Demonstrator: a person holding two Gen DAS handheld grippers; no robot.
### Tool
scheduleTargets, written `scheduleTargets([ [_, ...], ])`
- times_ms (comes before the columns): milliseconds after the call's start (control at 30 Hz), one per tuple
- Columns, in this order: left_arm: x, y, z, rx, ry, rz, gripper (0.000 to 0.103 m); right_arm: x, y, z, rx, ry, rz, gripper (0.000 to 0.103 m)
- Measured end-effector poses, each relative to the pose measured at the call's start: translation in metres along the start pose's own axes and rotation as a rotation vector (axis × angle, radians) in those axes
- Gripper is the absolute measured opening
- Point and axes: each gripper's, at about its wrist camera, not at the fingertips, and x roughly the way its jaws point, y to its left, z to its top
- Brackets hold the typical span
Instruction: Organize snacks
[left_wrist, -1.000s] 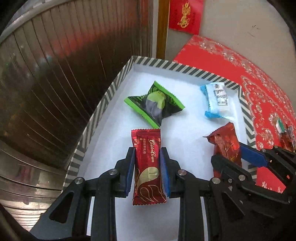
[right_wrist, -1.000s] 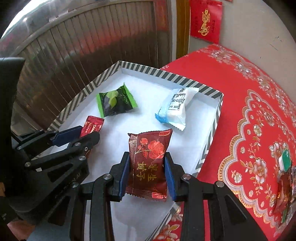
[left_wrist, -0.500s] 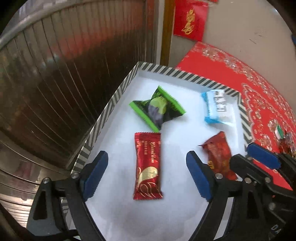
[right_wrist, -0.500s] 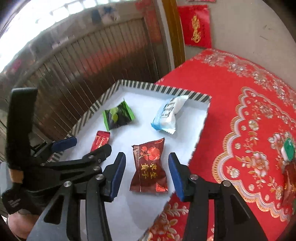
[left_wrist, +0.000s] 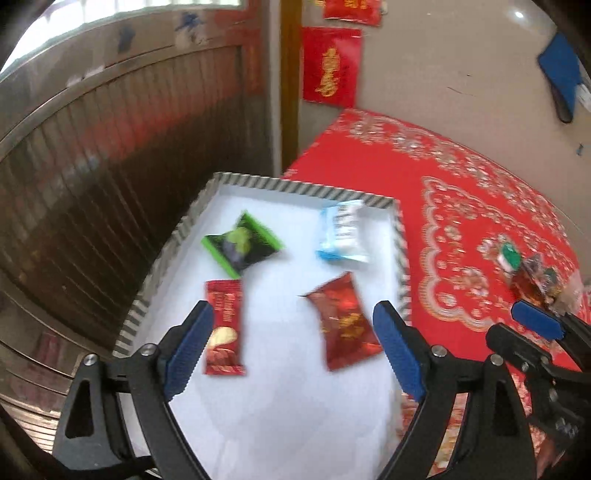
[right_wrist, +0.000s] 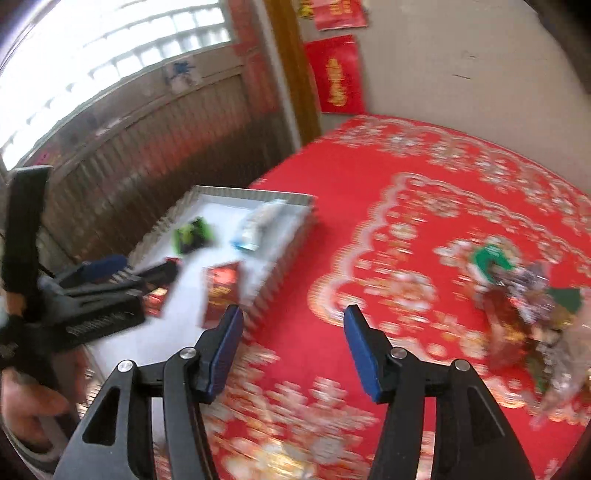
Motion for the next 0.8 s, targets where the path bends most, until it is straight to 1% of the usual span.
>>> scheduleTargets([
  [67,-0.001,-0.016,-0.001,0.020,0.006,-0.021,0.089,-0.007,-0.024,-0.004,0.011,-0.002,-0.050,0.057],
  [200,0.000,-0.049,-0.005,0.069,0.016,-0.046,0.089,-0.019,-0.077,-0.006,0.059,0.007,-0.121,0.057],
  [333,0.009,-0.092,-0.007,0.114,0.042,-0.065,0.089,-0.024,-0.115,-0.007,0.116,0.028,-0.165,0.057],
  [433,0.016,-0.122,-0.006,0.131,0.062,-0.095,0.089,-0.027,-0.133,-0.006,0.143,0.031,-0.156,0.057],
  [633,0.033,-0.175,-0.003,0.168,0.073,-0.099,0.089,-0.024,-0.156,-0.005,0.183,0.042,-0.118,0.057],
  [733,0.043,-0.188,-0.005,0.189,0.091,-0.089,0.089,-0.017,-0.162,-0.004,0.195,0.056,-0.095,0.057],
  [800,0.048,-0.189,-0.006,0.191,0.098,-0.084,0.089,-0.013,-0.165,-0.003,0.191,0.058,-0.097,0.057],
])
